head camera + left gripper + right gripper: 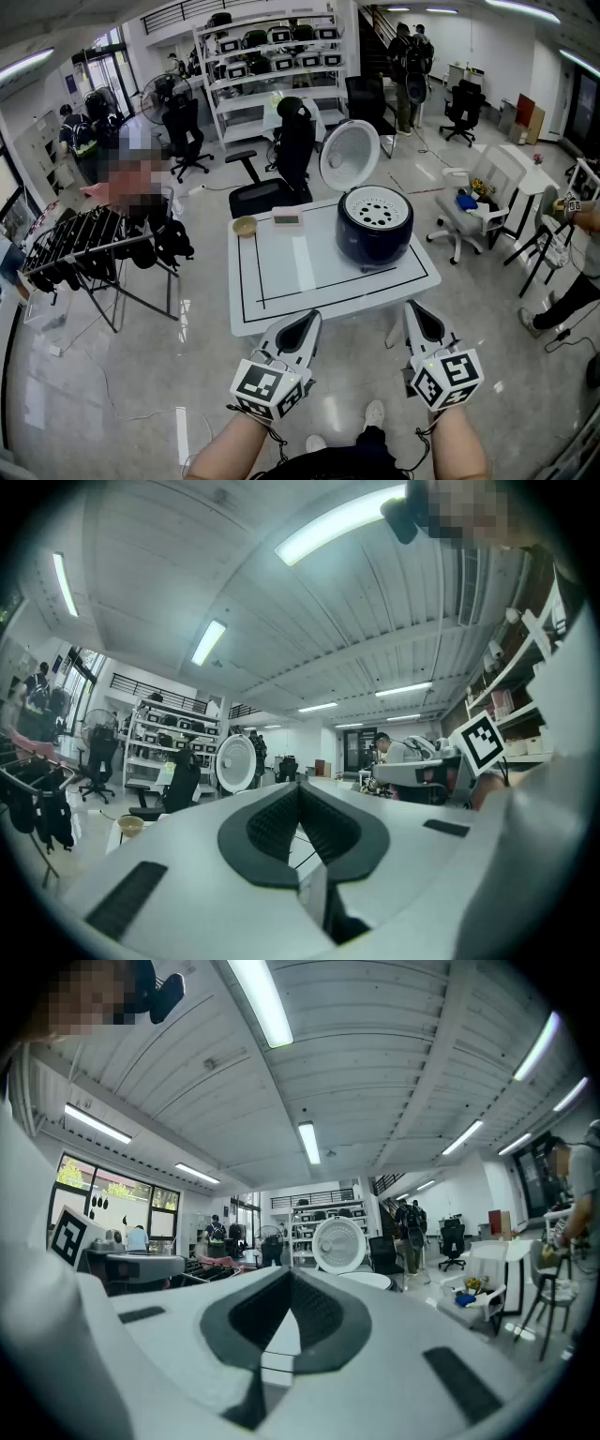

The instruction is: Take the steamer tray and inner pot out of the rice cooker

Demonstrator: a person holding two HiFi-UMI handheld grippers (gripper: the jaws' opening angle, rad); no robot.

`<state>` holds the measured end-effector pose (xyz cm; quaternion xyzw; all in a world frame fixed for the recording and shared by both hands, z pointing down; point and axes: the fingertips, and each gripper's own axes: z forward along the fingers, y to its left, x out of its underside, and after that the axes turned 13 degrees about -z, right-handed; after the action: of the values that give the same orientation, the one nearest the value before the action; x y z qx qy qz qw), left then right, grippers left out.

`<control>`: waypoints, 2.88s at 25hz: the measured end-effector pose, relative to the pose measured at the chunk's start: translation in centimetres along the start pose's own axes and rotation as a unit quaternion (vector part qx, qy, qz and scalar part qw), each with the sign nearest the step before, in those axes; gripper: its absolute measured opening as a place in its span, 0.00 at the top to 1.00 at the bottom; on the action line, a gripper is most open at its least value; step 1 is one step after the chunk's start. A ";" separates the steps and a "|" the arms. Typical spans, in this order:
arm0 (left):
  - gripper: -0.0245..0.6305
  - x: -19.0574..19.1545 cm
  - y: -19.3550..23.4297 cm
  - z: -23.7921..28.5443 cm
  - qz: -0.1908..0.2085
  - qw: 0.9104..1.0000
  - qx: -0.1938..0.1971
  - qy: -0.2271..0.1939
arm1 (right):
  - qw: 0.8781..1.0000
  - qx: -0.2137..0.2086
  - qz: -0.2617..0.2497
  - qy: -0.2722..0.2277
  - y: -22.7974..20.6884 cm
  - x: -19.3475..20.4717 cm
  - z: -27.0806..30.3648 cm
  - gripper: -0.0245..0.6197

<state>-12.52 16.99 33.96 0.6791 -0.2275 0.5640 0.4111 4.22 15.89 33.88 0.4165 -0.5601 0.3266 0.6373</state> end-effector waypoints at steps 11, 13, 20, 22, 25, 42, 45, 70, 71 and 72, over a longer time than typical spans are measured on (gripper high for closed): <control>0.96 0.4 0.2 0.9 -0.009 1.000 0.000 0.006 | 1.000 0.003 0.005 0.000 -0.9 0.2 0.1 0.96; 0.96 0.7 0.1 1.2 -0.010 1.000 0.001 0.009 | 1.000 0.004 0.011 -0.003 -1.3 0.4 0.1 0.96; 0.96 0.8 -0.3 3.4 0.002 1.000 0.002 0.009 | 1.000 -0.010 0.023 -0.007 -2.8 1.0 1.0 0.96; 0.93 1.0 -0.3 4.3 0.001 1.000 0.000 0.009 | 0.999 -0.021 0.025 -0.007 -3.3 1.3 1.4 0.96; 0.79 1.0 -0.7 6.2 -0.005 1.000 0.002 0.006 | 0.999 -0.045 0.021 -0.016 -4.2 1.2 2.3 0.80; 0.40 0.5 -0.6 18.0 0.012 0.999 -0.047 -0.009 | 0.999 -0.043 0.010 -0.030 -16.8 1.7 9.2 0.53; 0.40 0.6 -0.5 19.6 0.012 0.998 -0.056 -0.012 | 0.998 -0.052 0.010 -0.030 -18.3 2.1 10.3 0.53; 0.40 1.1 1.3 26.4 0.007 0.994 -0.104 -0.013 | 0.996 -0.077 0.020 -0.030 -23.9 3.7 15.5 0.53; 0.40 1.1 1.6 26.6 0.006 0.995 -0.100 -0.011 | 0.997 -0.072 0.021 -0.029 -23.9 3.7 15.8 0.53; 0.40 1.0 2.0 26.9 0.004 0.995 -0.096 -0.009 | 0.997 -0.066 0.022 -0.027 -24.0 3.7 16.2 0.53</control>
<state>1.80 -5.94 34.80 0.6403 -0.2870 0.5357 0.4697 18.84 -9.32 33.99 0.3697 -0.6062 0.2912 0.6412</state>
